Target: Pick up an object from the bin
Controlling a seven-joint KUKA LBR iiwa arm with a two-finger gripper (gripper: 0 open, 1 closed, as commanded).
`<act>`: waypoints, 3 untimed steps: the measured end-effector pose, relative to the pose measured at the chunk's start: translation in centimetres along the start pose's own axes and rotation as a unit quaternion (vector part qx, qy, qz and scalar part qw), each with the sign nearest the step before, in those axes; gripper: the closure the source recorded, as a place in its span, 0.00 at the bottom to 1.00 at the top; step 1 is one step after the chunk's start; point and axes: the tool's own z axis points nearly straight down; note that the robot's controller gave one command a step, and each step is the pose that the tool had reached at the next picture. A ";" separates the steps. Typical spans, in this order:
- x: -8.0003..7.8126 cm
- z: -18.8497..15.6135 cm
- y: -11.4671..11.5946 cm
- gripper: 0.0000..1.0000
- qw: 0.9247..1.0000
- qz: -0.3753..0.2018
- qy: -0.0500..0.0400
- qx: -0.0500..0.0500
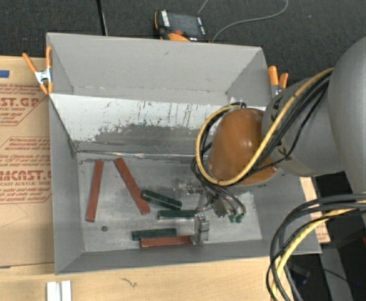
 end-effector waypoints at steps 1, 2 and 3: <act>-6.0 2.2 -0.6 0.00 0.997 -0.071 -0.005 0.002; -6.0 2.1 -0.6 1.00 0.997 -0.071 -0.004 0.002; -6.0 2.1 -0.6 0.00 0.997 -0.071 -0.004 0.002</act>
Offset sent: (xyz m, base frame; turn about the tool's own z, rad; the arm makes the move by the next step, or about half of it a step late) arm 0.0594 0.0033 -0.0216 -0.1416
